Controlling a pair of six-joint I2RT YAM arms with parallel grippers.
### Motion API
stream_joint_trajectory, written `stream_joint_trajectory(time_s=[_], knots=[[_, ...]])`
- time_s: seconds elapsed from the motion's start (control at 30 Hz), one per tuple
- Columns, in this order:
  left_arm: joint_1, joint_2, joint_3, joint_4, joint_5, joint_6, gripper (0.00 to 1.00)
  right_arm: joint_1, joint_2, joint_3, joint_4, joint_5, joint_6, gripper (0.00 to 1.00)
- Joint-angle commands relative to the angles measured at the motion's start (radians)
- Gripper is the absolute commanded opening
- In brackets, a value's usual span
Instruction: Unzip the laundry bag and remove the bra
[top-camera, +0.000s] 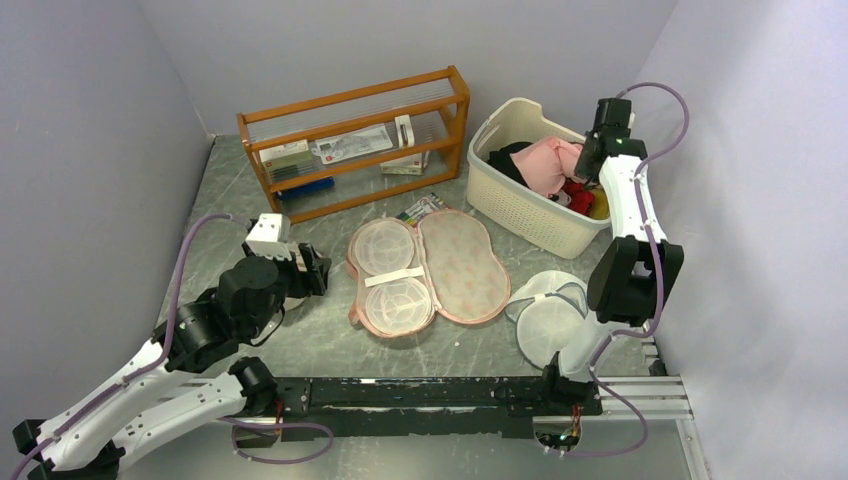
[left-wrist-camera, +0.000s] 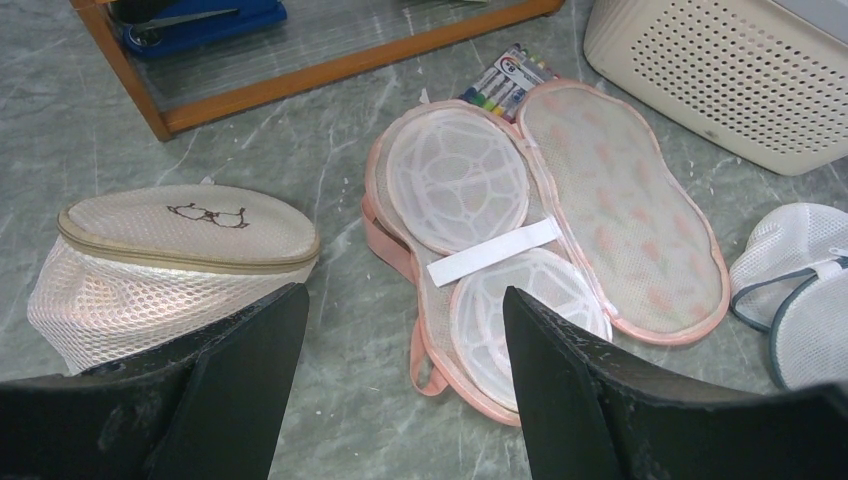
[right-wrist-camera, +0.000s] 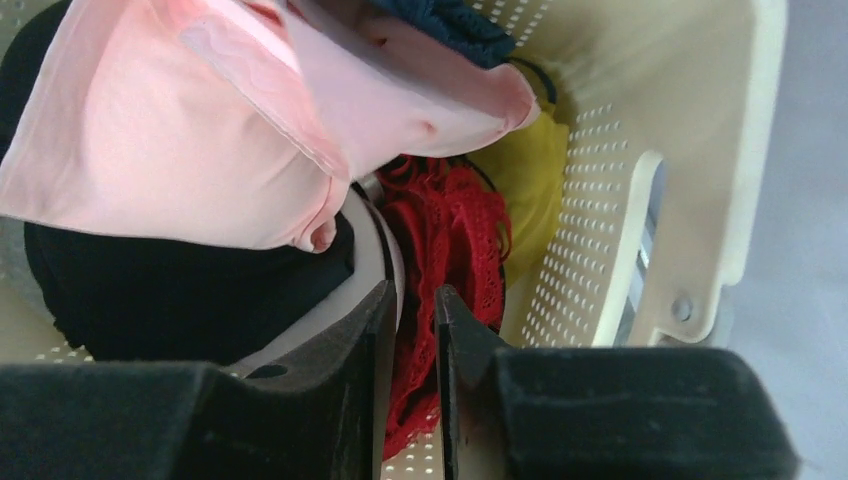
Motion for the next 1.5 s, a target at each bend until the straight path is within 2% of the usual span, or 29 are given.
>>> stream_joint_trajectory(time_s=[0.0, 0.23, 0.37, 0.43, 0.7, 0.83, 1.0, 1.23, 1.33, 1.4, 1.47], knots=[[0.008, -0.002, -0.006, 0.037, 0.019, 0.016, 0.82, 0.019, -0.094, -0.047, 0.073, -0.069, -0.002, 0.23], [0.007, 0.024, -0.004, 0.043, 0.046, 0.024, 0.82, 0.077, -0.242, -0.132, 0.143, -0.150, -0.012, 0.39], [0.008, 0.031, -0.005, 0.050, 0.053, 0.031, 0.82, 0.178, -0.276, -0.133, 0.147, -0.150, -0.014, 0.46], [0.007, 0.037, -0.007, 0.054, 0.061, 0.036, 0.83, 0.235, -0.302, -0.158, 0.169, -0.198, -0.006, 0.49], [0.008, 0.034, -0.004, 0.054, 0.061, 0.036, 0.83, 0.509, -0.428, -0.476, 0.393, -0.369, 0.078, 0.63], [0.011, 0.026, -0.005, 0.057, 0.063, 0.037, 0.84, 0.592, -0.425, -0.616, 0.408, -0.312, 0.051, 0.70], [0.012, 0.028, -0.005, 0.059, 0.067, 0.041, 0.85, 0.593, -0.444, -0.794, 0.427, -0.191, 0.057, 0.77], [0.013, 0.031, -0.006, 0.062, 0.075, 0.044, 0.85, 0.517, -0.429, -0.936, 0.495, -0.074, 0.169, 0.74], [0.013, 0.035, -0.004, 0.058, 0.076, 0.041, 0.85, 0.490, -0.419, -0.969, 0.530, -0.018, 0.220, 0.68], [0.013, 0.033, -0.002, 0.056, 0.074, 0.039, 0.85, 0.487, -0.417, -0.998, 0.567, 0.023, 0.248, 0.59], [0.014, 0.024, -0.003, 0.055, 0.073, 0.039, 0.85, 0.487, -0.413, -1.024, 0.597, 0.031, 0.272, 0.58]])
